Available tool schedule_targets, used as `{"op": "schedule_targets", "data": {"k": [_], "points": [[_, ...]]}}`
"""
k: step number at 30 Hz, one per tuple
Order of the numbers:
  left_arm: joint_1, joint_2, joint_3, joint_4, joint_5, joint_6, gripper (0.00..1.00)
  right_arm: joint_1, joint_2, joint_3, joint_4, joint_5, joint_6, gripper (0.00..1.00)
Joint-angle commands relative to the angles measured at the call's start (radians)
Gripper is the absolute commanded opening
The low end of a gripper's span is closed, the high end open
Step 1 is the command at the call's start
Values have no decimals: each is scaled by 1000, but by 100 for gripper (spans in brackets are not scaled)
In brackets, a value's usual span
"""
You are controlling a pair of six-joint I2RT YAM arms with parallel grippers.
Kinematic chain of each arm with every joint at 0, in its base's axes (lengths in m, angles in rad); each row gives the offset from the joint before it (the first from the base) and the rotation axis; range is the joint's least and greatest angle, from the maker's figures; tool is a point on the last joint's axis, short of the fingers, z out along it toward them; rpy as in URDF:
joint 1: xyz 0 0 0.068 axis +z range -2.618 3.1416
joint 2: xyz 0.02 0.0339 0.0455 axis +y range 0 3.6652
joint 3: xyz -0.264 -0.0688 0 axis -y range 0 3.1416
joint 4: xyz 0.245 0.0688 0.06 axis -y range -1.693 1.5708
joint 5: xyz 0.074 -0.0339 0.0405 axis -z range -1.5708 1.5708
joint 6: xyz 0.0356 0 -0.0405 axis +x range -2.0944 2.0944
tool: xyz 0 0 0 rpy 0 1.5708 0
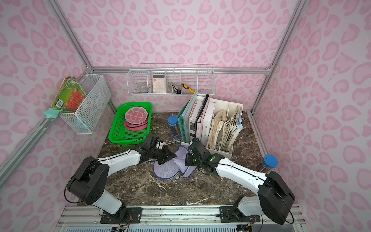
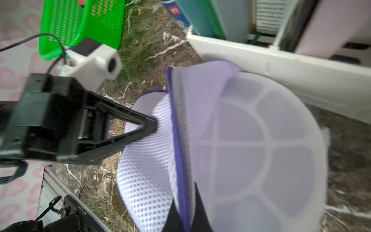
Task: Turn the laundry bag inside out
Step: Turn over the laundry bag at the center of the board.
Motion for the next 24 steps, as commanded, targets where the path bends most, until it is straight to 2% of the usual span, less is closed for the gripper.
{"op": "schedule_targets", "data": {"k": [1, 5, 7, 9, 12, 16, 21, 24], "points": [[23, -18, 3, -144, 6, 110, 0, -30, -53, -46, 1, 12, 14, 1], [27, -21, 44, -294, 41, 264, 0, -35, -73, -18, -33, 8, -64, 22], [26, -27, 54, -339, 45, 315, 0, -32, -52, 27, -70, 4, -108, 41], [25, -43, 63, -376, 45, 360, 0, -26, -17, 86, -115, 10, -153, 53], [22, -63, 88, -438, 29, 426, 0, -10, 47, 186, -189, 33, -222, 59], [10, -73, 115, -502, 2, 494, 0, 13, 150, 334, -273, 41, -310, 61], [5, -76, 112, -516, -48, 504, 0, 55, 267, 507, -364, 41, -366, 65], [5, -78, 122, -514, -83, 505, 0, 74, 290, 570, -383, 47, -367, 69]]}}
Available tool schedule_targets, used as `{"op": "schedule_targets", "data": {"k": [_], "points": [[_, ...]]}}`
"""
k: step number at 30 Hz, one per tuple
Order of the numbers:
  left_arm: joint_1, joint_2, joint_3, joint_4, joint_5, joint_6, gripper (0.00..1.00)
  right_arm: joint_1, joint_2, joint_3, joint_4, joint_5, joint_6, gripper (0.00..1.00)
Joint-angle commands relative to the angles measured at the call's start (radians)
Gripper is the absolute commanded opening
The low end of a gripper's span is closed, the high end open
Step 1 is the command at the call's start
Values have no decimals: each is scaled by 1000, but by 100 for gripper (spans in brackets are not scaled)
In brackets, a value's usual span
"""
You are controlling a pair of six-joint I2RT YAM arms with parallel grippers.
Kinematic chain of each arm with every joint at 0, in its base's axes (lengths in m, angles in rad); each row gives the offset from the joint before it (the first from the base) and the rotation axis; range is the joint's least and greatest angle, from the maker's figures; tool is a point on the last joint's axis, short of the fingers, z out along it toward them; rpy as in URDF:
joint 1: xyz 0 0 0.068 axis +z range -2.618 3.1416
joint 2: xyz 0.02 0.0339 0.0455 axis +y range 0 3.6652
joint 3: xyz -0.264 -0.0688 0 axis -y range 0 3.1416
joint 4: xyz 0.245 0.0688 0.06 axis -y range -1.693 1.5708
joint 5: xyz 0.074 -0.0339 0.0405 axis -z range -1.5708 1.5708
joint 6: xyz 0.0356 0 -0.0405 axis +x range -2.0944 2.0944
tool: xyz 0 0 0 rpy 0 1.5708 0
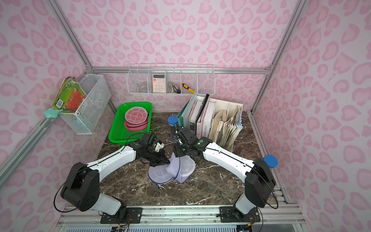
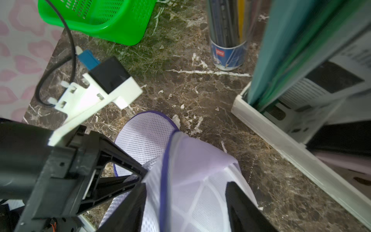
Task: Turn the laundry bag inside out
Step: Turn over the laundry bag at the center of the board.
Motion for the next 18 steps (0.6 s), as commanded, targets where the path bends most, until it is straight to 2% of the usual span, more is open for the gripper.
{"op": "schedule_targets", "data": {"k": [1, 3, 9, 14, 18], "points": [[0, -6, 19, -27, -50, 34, 0, 13, 8, 64, -60, 12, -32, 70], [0, -5, 39, -27, -59, 41, 0, 12, -1, 75, -59, 13, -25, 73], [-36, -27, 56, -24, -82, 92, 0, -6, 23, 111, -84, -2, -23, 72], [-78, -56, 42, -28, -122, 125, 0, -64, 104, 206, -186, -57, -43, 64], [-106, -73, 36, -35, -165, 134, 0, -65, 165, 257, -223, -101, -62, 60]]}}
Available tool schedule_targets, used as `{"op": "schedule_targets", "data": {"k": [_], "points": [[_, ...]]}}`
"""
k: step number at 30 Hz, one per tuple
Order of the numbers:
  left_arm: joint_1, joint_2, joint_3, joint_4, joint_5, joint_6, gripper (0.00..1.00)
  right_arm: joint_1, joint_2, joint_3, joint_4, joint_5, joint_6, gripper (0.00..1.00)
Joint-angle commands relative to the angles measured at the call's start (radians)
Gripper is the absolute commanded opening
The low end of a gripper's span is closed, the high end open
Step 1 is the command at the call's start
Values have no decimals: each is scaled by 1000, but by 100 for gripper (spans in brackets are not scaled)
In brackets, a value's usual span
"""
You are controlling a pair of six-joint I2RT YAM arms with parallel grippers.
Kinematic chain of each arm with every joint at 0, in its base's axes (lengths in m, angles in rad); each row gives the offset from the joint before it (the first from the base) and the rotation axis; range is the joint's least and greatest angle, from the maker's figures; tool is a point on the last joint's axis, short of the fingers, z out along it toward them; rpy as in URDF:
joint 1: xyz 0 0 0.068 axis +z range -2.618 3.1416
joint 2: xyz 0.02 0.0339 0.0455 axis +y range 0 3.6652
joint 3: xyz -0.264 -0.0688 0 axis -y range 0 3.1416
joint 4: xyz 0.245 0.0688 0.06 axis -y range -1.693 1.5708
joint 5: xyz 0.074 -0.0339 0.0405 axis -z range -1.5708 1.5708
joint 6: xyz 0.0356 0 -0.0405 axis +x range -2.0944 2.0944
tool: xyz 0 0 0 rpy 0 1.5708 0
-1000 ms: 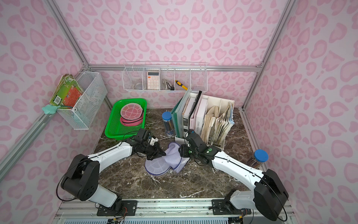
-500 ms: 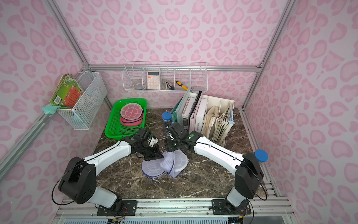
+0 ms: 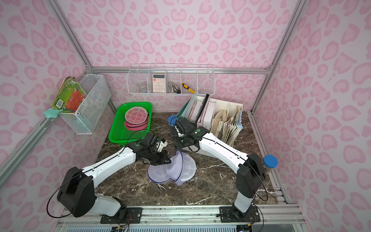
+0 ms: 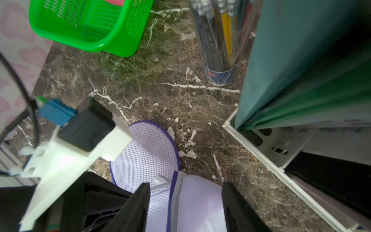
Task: Turn the laundry bag inside out
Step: Turn over the laundry bag at the center of the board.
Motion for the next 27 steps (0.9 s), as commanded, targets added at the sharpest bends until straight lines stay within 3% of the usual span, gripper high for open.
{"op": "schedule_targets", "data": {"k": [1, 7, 10, 17, 20, 27], "points": [[-14, -14, -5, -8, -47, 30, 0, 3, 32, 23, -61, -62, -20, 60], [-32, -27, -11, -8, -67, 28, 0, 17, 88, 28, -92, -89, -28, 54], [-41, -40, -18, -8, -79, 29, 0, 17, 105, 26, -101, -74, -23, 46], [-48, -71, -34, -15, -105, 28, 0, 20, 118, 20, -112, -40, -4, 18], [-50, -87, -35, -25, -123, 29, 0, 23, 113, 10, -112, -28, 8, 0], [-50, -233, -92, -29, -243, -19, 0, -8, 48, -89, -91, 61, 101, 0]]}}
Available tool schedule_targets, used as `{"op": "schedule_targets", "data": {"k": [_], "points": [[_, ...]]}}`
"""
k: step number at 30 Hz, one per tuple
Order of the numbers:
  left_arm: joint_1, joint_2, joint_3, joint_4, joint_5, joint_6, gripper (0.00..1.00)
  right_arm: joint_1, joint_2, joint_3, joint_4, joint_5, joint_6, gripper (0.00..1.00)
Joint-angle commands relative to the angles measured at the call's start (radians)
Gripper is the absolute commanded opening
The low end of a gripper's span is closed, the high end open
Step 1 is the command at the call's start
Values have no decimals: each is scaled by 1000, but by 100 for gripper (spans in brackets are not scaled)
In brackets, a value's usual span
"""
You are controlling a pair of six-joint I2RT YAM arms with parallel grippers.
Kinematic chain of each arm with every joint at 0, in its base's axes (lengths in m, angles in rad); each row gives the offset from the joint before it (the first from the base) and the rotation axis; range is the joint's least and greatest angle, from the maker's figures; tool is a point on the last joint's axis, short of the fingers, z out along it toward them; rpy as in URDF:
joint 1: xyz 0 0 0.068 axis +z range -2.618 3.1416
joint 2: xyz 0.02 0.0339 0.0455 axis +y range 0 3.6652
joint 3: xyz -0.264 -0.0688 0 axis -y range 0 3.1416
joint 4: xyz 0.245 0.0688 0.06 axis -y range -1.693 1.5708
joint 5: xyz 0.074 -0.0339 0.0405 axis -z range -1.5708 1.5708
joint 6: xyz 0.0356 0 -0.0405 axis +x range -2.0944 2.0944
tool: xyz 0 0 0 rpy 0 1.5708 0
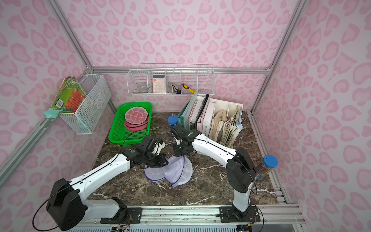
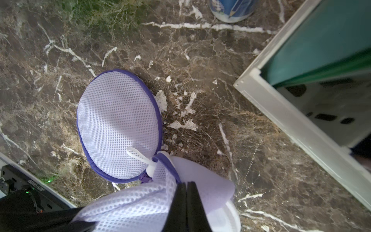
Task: Turn the laundry bag inside out
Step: Turn over the laundry bag at the center of the board.
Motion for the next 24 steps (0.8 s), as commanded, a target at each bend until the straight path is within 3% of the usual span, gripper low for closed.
{"op": "schedule_targets", "data": {"k": [1, 6, 11, 14, 16, 18, 21, 24], "points": [[2, -92, -40, -12, -114, -50, 0, -29, -37, -60, -4, 75, 77, 0], [5, -232, -92, -86, -329, -158, 0, -63, -129, -195, 38, 82, 136, 0], [6, -239, -86, -84, -363, -184, 0, -56, -181, -230, 74, 82, 150, 0], [7, -194, -64, -80, -356, -246, 0, -17, -211, -207, 123, 110, 127, 14], [7, -170, -50, -80, -373, -306, 0, 22, -230, -186, 154, 150, 114, 38], [6, -154, -36, -86, -400, -351, 0, 55, -257, -190, 187, 196, 114, 52], [7, -124, 6, -125, -449, -411, 0, 95, -322, -247, 263, 232, 128, 60], [8, -87, 47, -146, -460, -441, 0, 130, -391, -342, 368, 200, 127, 61]]}}
